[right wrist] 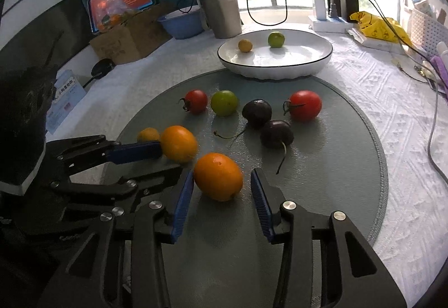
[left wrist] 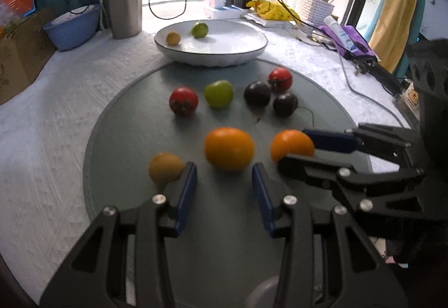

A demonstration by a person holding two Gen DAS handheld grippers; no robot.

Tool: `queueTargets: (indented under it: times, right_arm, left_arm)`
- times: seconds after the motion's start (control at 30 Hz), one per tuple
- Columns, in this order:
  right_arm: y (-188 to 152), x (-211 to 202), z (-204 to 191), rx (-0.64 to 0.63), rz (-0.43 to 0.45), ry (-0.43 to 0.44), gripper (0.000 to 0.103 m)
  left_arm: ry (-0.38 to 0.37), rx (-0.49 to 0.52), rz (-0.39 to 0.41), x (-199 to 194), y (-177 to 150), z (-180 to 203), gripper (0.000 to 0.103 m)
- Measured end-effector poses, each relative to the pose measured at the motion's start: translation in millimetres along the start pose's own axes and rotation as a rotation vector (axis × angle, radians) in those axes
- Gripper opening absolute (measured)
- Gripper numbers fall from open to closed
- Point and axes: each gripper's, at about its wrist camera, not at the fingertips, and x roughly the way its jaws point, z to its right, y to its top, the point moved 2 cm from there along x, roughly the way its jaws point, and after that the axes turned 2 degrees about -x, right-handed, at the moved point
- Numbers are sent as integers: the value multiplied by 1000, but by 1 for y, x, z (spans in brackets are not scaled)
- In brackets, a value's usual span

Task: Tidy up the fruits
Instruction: 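Move both grippers back over the tray toward the oranges, then grasp a large orange with the right gripper while the left gripper grasps another orange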

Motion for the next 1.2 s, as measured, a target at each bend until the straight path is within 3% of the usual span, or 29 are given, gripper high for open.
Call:
queueTargets:
  times: [0.1, 0.8, 1.2]
  right_arm:
    - [1, 0, -1, -7, 5, 11, 37]
    - [11, -17, 28, 23, 34, -31, 37]
    - [36, -26, 37, 10, 71, -52, 37]
  left_arm:
    - [8, 0, 11, 1, 5, 0, 43]
    - [4, -4, 15, 22, 34, 2, 42]
    - [-45, 8, 41, 6, 48, 6, 39]
